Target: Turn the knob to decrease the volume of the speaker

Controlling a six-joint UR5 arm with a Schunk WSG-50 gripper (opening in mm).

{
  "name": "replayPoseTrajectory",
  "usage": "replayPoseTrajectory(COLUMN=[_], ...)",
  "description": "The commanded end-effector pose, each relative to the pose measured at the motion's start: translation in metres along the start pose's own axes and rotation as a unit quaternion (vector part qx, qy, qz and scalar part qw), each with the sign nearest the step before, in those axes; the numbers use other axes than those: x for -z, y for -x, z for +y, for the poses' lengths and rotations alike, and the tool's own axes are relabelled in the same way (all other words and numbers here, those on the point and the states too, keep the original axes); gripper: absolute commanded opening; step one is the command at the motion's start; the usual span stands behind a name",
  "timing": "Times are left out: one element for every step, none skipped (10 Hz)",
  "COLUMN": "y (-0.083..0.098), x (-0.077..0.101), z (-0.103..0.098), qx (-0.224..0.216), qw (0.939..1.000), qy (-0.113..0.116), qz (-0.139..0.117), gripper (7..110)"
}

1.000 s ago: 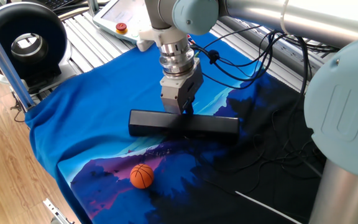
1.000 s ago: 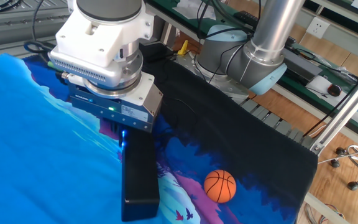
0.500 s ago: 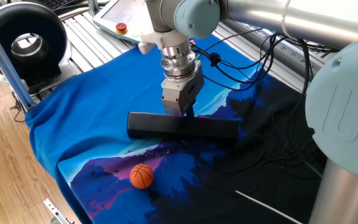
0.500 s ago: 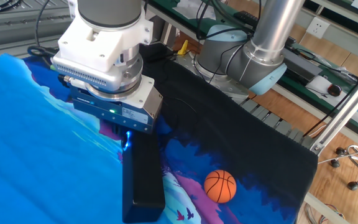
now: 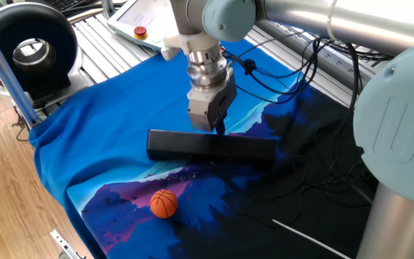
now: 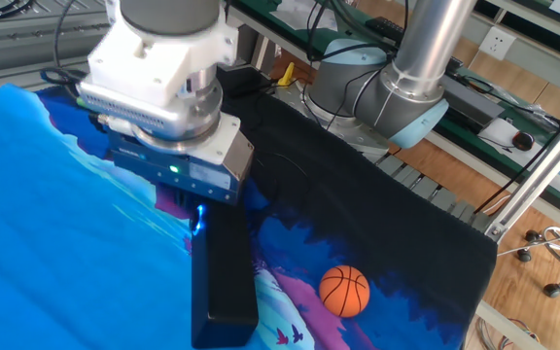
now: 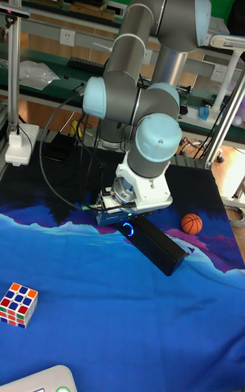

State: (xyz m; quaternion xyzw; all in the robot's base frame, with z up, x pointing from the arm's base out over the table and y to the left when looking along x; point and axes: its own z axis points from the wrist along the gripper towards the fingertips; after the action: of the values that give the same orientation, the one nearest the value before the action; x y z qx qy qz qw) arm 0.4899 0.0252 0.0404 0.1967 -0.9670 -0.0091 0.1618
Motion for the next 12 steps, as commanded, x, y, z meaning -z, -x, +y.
replayPoseTrajectory(y=[-0.001,0.006,0.023,0.046,0.074,0.095,0.111,0.114,0.114,0.129,0.139,0.135], x=[0.058,0.076,0.094,0.105,0.119,0.133,0.141,0.139,0.129,0.126,0.133,0.135], z=[-0.034,-0.063,-0.085,-0.096,-0.097,-0.104,-0.118,-0.125,-0.127,-0.127,-0.121,-0.123], qx=[0.023,0.023,0.002,-0.033,-0.097,-0.145,-0.168,-0.171,-0.187,-0.196,-0.202,-0.200], qw=[0.9997,0.9990,0.9979,0.9946,0.9862,0.9753,0.9668,0.9654,0.9637,0.9558,0.9492,0.9511], qy=[-0.009,-0.039,-0.053,-0.052,-0.024,0.002,0.017,0.029,0.043,0.055,0.071,0.062], qz=[0.001,-0.006,-0.036,-0.083,-0.132,-0.166,-0.192,-0.194,-0.186,-0.213,-0.230,-0.228], gripper=[7,7,7,7,7,7,7,7,7,7,7,7])
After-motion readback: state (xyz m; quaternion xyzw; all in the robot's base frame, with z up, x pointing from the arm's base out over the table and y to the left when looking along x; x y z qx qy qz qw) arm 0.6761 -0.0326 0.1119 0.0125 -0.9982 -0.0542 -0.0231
